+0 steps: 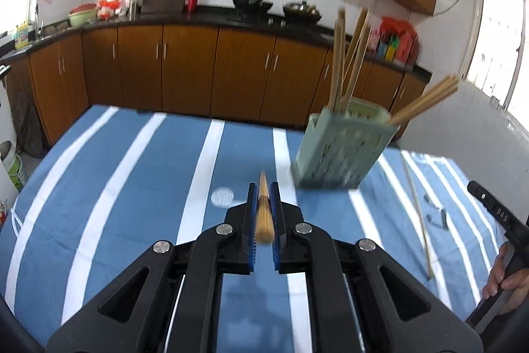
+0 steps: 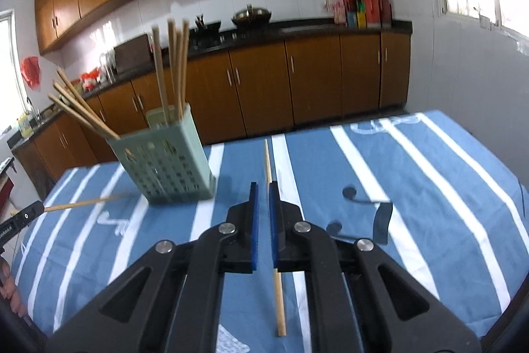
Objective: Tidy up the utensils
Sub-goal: 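Raise the left tool's chopstick upright over the green caddy while the right tool does likewise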
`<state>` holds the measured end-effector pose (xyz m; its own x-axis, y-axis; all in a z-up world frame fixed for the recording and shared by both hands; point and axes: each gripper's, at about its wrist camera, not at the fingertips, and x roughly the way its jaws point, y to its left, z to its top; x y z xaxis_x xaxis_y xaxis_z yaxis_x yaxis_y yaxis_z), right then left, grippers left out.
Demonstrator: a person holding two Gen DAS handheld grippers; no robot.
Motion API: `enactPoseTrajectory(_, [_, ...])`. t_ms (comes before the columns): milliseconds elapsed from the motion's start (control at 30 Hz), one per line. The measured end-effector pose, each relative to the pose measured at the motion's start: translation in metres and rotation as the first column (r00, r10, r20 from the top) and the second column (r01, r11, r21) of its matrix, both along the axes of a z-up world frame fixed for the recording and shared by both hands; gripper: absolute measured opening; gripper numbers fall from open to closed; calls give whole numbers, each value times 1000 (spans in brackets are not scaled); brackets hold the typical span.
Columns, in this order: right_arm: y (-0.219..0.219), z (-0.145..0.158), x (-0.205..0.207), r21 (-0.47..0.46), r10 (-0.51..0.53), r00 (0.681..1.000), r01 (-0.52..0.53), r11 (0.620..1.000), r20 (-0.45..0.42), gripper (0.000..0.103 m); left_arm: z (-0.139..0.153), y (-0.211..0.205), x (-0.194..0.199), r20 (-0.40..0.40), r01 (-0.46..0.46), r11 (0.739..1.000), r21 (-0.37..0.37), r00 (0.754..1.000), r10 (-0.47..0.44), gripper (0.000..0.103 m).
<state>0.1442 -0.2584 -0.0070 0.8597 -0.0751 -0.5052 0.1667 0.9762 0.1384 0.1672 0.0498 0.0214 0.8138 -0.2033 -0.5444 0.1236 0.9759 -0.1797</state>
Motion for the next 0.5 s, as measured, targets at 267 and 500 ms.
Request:
enactPoseTrajectory(267, [-6, -44, 9, 16, 17, 984, -14, 1000, -175, 39, -3, 0, -1, -6, -1, 1000, 2, 1000, 1, 7])
enactPoseTrajectory(500, [12, -89, 4, 57, 90, 951, -76, 995, -295, 26, -2, -2, -3, -4, 5, 1000, 5, 1000, -5, 7])
